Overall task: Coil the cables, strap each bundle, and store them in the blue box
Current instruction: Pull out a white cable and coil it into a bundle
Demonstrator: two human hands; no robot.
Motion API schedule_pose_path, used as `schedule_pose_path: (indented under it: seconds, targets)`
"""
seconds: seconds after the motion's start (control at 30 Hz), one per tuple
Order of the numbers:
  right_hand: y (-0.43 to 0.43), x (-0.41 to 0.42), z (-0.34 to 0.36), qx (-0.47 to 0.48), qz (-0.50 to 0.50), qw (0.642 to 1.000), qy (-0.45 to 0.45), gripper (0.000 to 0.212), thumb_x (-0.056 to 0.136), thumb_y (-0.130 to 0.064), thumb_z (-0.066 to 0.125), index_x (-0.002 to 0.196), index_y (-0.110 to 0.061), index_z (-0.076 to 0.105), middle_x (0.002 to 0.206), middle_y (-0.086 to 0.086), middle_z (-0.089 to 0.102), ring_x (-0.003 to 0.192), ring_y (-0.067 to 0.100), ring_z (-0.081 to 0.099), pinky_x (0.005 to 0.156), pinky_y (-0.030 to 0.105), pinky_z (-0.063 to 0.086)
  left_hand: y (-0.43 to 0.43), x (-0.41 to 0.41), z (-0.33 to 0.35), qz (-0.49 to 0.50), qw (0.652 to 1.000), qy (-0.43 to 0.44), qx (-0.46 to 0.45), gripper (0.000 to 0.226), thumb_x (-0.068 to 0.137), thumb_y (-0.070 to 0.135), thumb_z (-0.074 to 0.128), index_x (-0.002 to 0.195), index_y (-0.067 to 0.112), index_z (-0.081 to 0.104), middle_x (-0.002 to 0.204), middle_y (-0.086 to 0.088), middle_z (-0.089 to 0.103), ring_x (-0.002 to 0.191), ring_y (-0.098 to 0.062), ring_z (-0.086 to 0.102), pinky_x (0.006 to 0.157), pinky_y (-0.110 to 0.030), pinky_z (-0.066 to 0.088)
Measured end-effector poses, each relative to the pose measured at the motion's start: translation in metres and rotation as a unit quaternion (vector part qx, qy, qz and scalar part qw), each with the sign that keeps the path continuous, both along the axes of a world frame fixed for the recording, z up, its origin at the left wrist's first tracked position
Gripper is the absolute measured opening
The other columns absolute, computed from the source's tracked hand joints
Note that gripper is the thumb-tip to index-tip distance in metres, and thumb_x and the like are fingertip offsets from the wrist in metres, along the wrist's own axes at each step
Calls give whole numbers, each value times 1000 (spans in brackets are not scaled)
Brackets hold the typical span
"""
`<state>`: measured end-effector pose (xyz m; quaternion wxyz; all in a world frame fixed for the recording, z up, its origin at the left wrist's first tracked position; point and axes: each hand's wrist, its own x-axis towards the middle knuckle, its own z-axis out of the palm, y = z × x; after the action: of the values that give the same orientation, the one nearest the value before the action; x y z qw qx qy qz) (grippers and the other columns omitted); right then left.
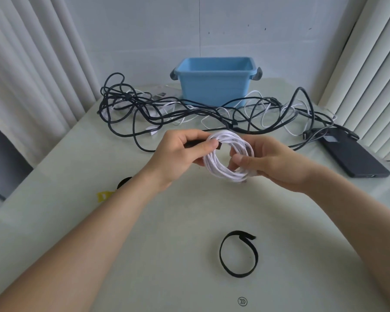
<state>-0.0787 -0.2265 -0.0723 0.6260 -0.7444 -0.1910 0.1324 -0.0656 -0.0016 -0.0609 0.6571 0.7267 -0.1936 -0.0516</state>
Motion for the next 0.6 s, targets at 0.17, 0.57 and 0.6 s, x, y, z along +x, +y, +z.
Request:
schedule_pose_path:
  seconds: [0.17, 0.57, 0.6]
  targets:
    - [8, -10, 16, -106, -44, 983, -140, 35, 85, -22, 78, 115, -10, 65, 99, 11, 72, 94, 20, 70, 87, 37, 55, 6, -2, 11, -67, 991, -72, 86, 18, 89, 7, 72, 105, 12, 76, 86, 0, 76, 71, -7, 66, 66, -20, 52]
    - [23, -19, 17, -148, -18, 970, -191, 21, 102, -20, 52, 119, -24, 65, 76, -18, 59, 67, 3, 51, 67, 16, 43, 4, -3, 10, -13, 999, -23, 18, 27, 69, 18, 84, 90, 11, 69, 84, -11, 77, 72, -19, 70, 64, -25, 52]
    - [24, -20, 16, -145, -23, 971, -190, 19, 103, -19, 51, 113, -27, 65, 73, -14, 57, 65, 6, 50, 65, 17, 43, 4, -2, 9, -9, 1000, -16, 9, 27, 68, 19, 83, 90, 9, 70, 86, -12, 77, 73, -20, 71, 64, -24, 52]
